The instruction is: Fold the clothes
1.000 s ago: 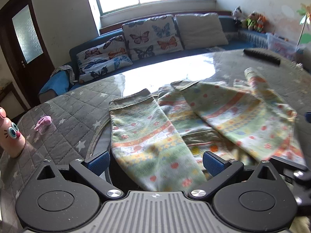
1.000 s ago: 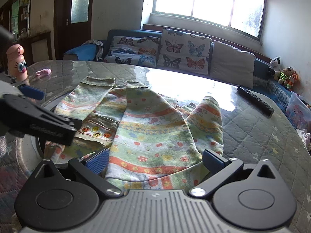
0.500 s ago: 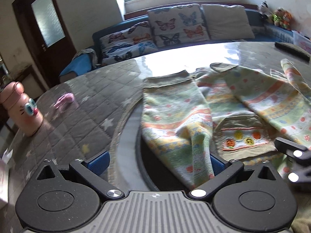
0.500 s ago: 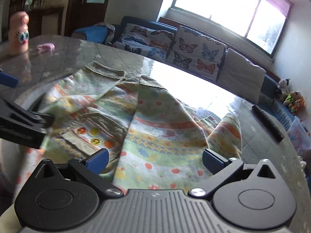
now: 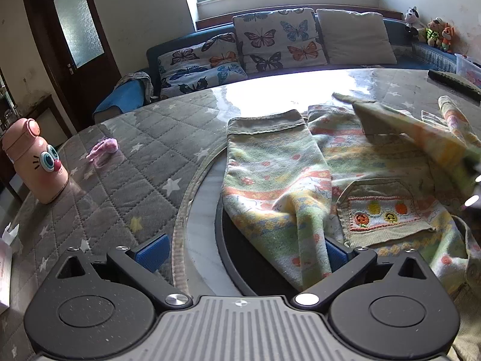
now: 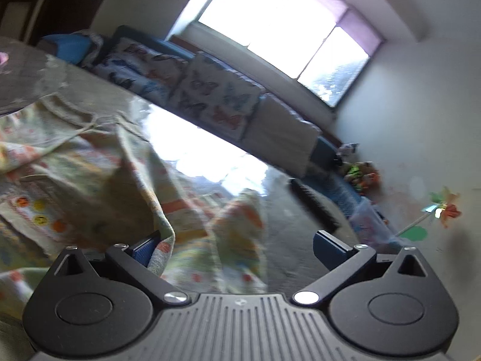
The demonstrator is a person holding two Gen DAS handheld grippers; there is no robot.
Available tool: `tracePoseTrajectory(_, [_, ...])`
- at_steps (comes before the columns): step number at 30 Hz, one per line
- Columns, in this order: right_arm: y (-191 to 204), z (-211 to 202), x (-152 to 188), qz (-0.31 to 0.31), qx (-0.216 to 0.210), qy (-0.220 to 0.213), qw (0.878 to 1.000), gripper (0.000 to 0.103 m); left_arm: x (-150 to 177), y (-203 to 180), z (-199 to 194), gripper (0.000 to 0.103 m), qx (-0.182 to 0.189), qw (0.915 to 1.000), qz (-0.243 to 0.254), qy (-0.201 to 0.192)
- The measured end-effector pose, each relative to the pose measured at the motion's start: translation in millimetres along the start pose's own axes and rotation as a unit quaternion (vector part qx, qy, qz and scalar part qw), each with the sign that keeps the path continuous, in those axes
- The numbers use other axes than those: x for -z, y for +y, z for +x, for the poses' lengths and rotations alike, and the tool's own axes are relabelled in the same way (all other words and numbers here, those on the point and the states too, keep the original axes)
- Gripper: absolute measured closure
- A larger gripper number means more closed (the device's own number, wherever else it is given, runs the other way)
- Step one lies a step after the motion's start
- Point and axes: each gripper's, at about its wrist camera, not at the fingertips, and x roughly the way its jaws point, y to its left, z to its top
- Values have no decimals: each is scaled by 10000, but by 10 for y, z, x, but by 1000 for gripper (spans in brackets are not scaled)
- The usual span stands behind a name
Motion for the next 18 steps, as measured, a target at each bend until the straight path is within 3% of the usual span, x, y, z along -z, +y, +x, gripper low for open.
tracePoseTrajectory(10, [-695, -3, 424, 993, 684, 381, 9920, 0, 74, 67, 4, 0, -46, 9999, -105, 59])
tracePoseTrajectory(18, [-1152, -219, 1083, 1619, 972, 1030, 9766, 0, 117, 126, -7, 0, -85, 9998, -150, 76])
